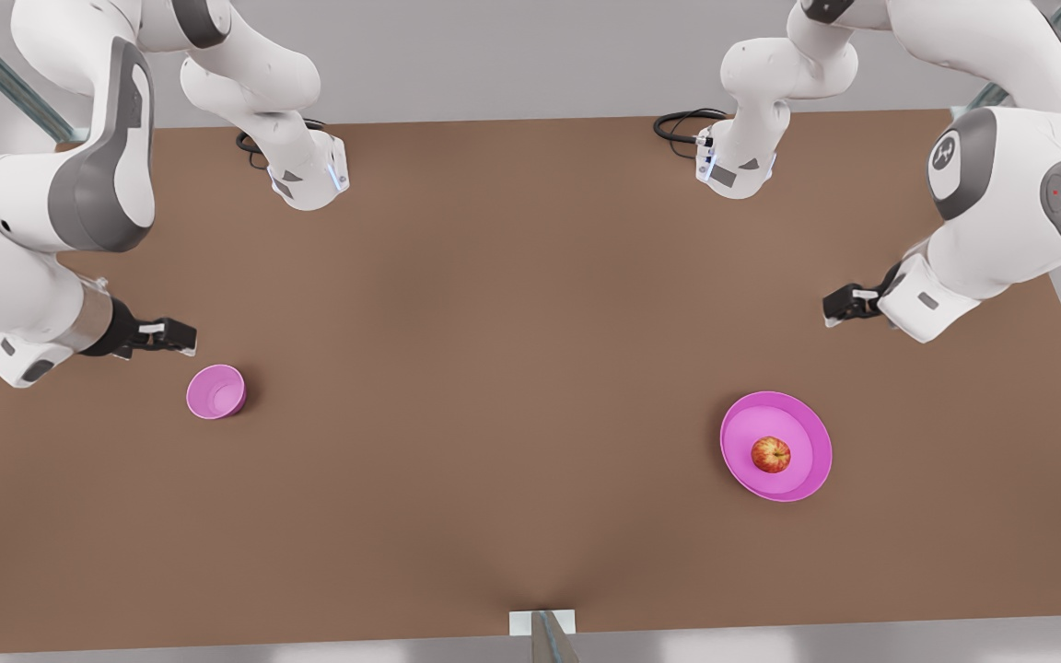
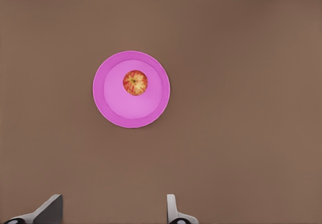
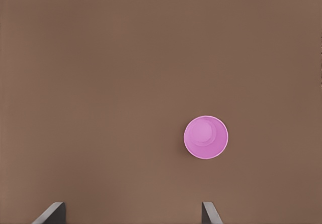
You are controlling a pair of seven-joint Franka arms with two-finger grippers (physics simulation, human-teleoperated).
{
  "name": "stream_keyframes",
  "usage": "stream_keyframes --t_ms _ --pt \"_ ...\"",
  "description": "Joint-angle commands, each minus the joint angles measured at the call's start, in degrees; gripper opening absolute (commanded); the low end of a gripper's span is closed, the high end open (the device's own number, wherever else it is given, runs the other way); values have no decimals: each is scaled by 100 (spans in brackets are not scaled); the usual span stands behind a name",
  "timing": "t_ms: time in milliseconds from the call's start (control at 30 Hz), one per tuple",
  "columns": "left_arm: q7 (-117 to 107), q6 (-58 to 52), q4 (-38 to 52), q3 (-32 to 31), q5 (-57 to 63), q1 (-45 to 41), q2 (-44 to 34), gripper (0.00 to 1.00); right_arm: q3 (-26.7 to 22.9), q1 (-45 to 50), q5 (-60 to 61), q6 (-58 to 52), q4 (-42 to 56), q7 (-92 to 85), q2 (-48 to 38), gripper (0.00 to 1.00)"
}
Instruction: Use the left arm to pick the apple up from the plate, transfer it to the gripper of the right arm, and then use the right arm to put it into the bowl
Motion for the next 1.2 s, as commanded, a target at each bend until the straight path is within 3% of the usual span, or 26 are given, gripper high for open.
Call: stream_keyframes --t_ms 0,100,200,267,400,567,1167 --pt "119 534 4 -4 68 1 47 100 0 -2 -33 428 2 338 0 100" --pt "-100 937 -49 -12 33 -350 785 100 0 -2 -33 428 11 338 9 100" --pt "-65 2862 -541 -4 -11 -386 1391 100 0 -11 -33 428 11 330 18 100" --pt "-30 3118 -611 -4 -11 -491 1699 100 0 -11 -33 428 11 330 18 100" --pt "-30 4682 -1613 5 -11 -377 1831 100 -9 -29 -33 428 11 330 27 100" --pt "540 5789 -2457 14 -2 -105 1769 100 -9 -29 -33 428 19 321 35 100" --pt "1033 6888 -2642 32 7 159 2578 100 -17 -38 -6 437 55 330 71 100"
